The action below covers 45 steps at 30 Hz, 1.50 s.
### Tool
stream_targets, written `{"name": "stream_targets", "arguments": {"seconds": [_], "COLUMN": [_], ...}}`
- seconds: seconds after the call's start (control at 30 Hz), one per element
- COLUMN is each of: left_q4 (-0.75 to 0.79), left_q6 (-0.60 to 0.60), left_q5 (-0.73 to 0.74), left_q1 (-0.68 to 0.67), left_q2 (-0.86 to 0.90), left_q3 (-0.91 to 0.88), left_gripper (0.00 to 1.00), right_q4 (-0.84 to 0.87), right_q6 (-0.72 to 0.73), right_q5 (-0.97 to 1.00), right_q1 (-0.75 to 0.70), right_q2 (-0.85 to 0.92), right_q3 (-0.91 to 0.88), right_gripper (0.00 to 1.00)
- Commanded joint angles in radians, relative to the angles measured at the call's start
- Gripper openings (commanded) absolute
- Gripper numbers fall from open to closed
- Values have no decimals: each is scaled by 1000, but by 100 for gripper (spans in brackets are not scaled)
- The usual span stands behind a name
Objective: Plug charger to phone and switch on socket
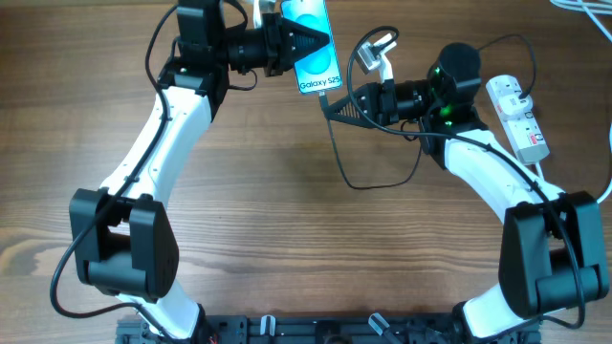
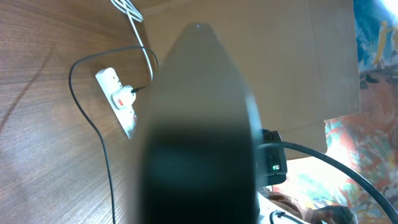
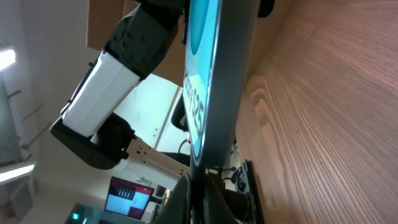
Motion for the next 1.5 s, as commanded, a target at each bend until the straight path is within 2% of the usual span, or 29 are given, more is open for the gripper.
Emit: {"name": "stream_targets", "arguments": {"seconds": [0.0,0.5,0.77,0.9,1.33,1.47], "left_q4": [10,10,10,10,6,-40], "left_q6": [-2,29,29,24,21,22], "left_q5": [25,27,29,32,47,59], "left_q1": [4,4,3,3,-31,-31], "left_q2": [-19,-19,-19,-19,-19,-19], "left_q3": [10,10,10,10,10,10], "left_gripper": [4,4,4,4,4,4], "right_q4": [3,8,120,118,119,119], "right_q6": [13,41,130,134,135,135], "right_q5": [35,36,30,38,189,207], "right_q1": [0,0,0,0,0,0], "right_q2": [-16,-16,-16,-16,-16,-16], "right_q3": [7,7,7,7,7,7], "right_gripper": [4,4,4,4,5,4]}}
